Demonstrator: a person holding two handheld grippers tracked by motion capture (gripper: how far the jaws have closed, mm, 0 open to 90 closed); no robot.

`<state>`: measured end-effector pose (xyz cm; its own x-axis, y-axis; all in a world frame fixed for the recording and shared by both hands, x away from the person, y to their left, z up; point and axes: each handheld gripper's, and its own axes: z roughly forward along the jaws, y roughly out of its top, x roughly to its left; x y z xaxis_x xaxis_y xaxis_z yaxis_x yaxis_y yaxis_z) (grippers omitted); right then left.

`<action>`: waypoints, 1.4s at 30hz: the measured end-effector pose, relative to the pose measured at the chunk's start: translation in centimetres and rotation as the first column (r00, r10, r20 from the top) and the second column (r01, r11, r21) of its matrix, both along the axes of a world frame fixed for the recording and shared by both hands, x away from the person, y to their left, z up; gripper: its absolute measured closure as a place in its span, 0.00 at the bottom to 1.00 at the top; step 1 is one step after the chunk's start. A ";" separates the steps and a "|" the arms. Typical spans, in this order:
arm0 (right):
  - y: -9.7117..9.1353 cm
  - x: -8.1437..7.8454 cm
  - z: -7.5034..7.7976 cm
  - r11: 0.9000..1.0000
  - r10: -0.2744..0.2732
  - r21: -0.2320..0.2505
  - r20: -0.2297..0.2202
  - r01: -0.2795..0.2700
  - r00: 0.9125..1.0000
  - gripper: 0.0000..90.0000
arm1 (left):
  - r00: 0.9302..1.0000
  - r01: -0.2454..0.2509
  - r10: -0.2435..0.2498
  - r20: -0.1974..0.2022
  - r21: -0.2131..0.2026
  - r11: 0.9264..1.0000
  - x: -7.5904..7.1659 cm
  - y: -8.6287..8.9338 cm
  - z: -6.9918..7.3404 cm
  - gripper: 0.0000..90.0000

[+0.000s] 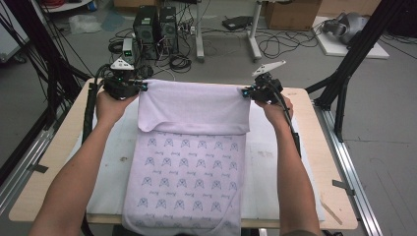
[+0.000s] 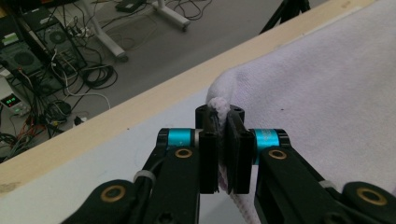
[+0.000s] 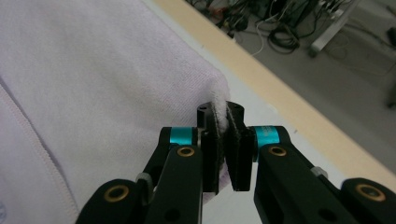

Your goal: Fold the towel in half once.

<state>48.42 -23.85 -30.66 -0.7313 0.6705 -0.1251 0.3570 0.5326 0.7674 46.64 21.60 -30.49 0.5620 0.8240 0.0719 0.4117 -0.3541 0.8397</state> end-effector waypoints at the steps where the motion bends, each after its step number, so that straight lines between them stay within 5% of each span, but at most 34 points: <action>1: 0.1 0.1 -0.1 1.000 -0.022 0.001 0.026 0.022 0.999 0.78 | 1.000 -0.012 0.013 -0.013 0.015 1.000 0.1 0.1 -0.3 0.79; 3: 0.0 0.4 -1.1 0.999 -0.027 0.019 -0.023 0.027 0.999 0.70 | 0.999 -0.010 0.011 -0.049 0.020 1.000 0.0 0.8 -1.6 0.68; 8: -0.5 -1.3 -4.3 0.999 0.003 0.032 -0.074 0.000 0.997 0.62 | 0.993 0.015 -0.014 -0.119 0.004 1.000 -1.6 2.6 -5.5 0.61; 11: -0.5 -2.4 -5.9 1.000 0.029 0.011 -0.174 -0.028 0.984 0.57 | 0.988 0.051 -0.051 -0.144 -0.003 0.999 -2.9 2.9 -7.2 0.60; 13: -0.4 -3.8 -6.8 0.999 0.048 0.023 -0.137 -0.046 0.989 0.57 | 0.986 0.085 -0.084 -0.147 -0.001 0.996 -3.9 2.8 -8.0 0.59; 18: -0.2 -5.9 -9.0 0.995 0.098 0.049 -0.168 -0.091 0.981 0.57 | 0.972 0.164 -0.167 -0.163 -0.033 0.986 -6.0 2.2 -9.4 0.56; 20: -0.3 -6.3 -9.8 0.994 0.100 0.066 -0.187 -0.089 0.977 0.56 | 0.961 0.203 -0.209 -0.183 -0.049 0.978 -6.7 1.9 -9.8 0.54; 23: -0.2 -6.5 -11.0 0.996 0.090 0.039 -0.211 -0.083 0.973 0.53 | 0.932 0.267 -0.278 -0.231 -0.076 0.961 -7.5 1.4 -10.7 0.48; 27: -0.1 -6.6 -12.0 0.997 0.083 0.020 -0.240 -0.081 0.967 0.56 | 0.908 0.316 -0.323 -0.265 -0.070 0.946 -8.1 0.8 -11.6 0.44; 29: 0.0 -6.7 -12.2 0.995 0.103 0.022 -0.247 -0.101 0.964 0.62 | 0.902 0.335 -0.341 -0.265 -0.066 0.940 -8.3 0.4 -12.0 0.44; 31: 0.0 -6.9 -12.4 0.993 0.118 0.023 -0.257 -0.116 0.959 0.70 | 0.902 0.349 -0.342 -0.264 -0.024 0.937 -8.4 0.0 -12.2 0.51; 35: -0.1 -7.5 -12.4 0.990 0.142 0.029 -0.257 -0.139 0.956 0.89 | 0.911 0.353 -0.332 -0.247 0.045 0.935 -8.5 -0.2 -12.2 0.92; 42: -0.1 -8.9 -10.4 0.984 0.173 0.071 -0.186 -0.162 0.967 0.92 | 0.928 0.331 -0.319 -0.190 0.035 0.943 -9.4 0.9 -10.8 0.99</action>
